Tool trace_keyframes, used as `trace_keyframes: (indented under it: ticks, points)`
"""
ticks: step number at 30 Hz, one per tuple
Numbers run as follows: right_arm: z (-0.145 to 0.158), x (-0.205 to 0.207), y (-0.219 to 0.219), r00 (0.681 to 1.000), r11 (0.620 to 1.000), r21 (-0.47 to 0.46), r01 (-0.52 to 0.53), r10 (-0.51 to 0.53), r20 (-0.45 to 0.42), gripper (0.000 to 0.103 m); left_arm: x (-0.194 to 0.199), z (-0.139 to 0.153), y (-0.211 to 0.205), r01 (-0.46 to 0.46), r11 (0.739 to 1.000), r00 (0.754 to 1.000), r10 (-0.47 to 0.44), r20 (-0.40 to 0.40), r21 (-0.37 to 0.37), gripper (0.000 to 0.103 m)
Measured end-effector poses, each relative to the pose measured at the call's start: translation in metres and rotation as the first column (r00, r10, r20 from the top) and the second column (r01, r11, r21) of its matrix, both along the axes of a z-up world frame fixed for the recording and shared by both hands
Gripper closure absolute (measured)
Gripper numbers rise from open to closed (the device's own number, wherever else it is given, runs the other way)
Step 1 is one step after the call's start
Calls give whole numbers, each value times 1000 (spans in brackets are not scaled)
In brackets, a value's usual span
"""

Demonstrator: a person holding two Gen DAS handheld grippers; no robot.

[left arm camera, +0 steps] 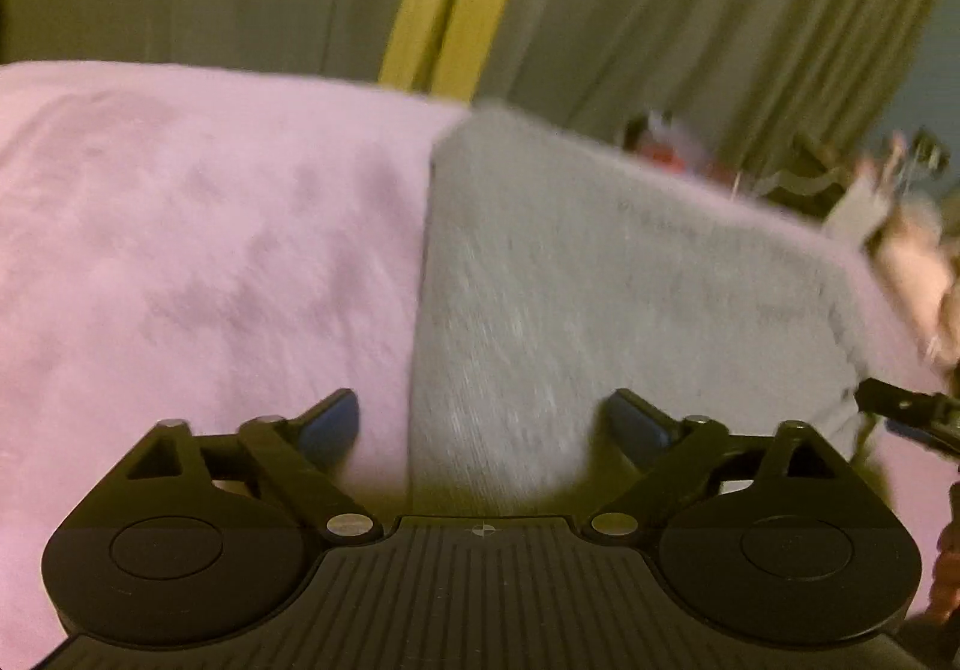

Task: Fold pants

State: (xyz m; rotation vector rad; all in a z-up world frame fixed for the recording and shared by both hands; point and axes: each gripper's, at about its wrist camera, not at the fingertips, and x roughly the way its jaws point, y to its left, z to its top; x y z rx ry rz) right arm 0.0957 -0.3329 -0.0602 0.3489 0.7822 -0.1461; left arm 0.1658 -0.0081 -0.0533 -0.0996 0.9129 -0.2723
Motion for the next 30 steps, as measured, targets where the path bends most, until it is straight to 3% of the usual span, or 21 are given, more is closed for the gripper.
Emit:
trace_keyframes:
  ticks: [2, 4, 7, 10, 14, 16, 19, 21, 23, 27, 30]
  points:
    - [-13, -3, -7, 999, 999, 42, 17, -15, -53, 4, -5, -11, 0, 2, 998, 1000, -2, 0, 61, 6]
    - [-3, -11, -11, 997, 993, 97, 66, -62, -45, 4, -10, -6, 7, -45, 998, 999, 45, -7, 44, 6]
    - [19, -33, -2, 996, 997, -18, 80, -79, 34, 4, -30, 3, 25, -161, 985, 987, 161, 9, 67, 7]
    - [27, -60, 17, 996, 995, -95, 40, -32, 83, 4, -44, 5, 23, -176, 982, 983, 179, -33, 74, 6]
    - [10, -72, 31, 997, 999, -46, -12, 8, -77, 4, -57, 11, 14, -147, 988, 983, 152, -105, 56, 2]
    - [5, -67, 44, 979, 996, -84, 1, -18, -203, 4, -68, 7, 3, -120, 990, 982, 129, -141, 73, 2]
    - [1, -50, 60, 931, 981, -146, -129, 69, -358, 4, -86, -1, -17, -69, 986, 976, 98, -196, 149, 2]
    - [-1, -52, 63, 932, 977, -176, -117, 47, -360, 4, -99, 0, -30, -46, 977, 981, 83, -174, 208, 2]
    - [-2, -58, 58, 931, 986, -138, -91, 36, -363, 4, -110, 4, -43, -20, 970, 990, 52, -127, 244, 2]
    - [2, -63, 54, 943, 997, -35, -66, 50, -329, 4, -123, 11, -60, 11, 963, 996, 12, -83, 268, 2]
    - [11, -68, 65, 955, 993, -75, -88, 63, -288, 4, -128, 17, -65, 23, 960, 998, -7, -56, 279, 2]
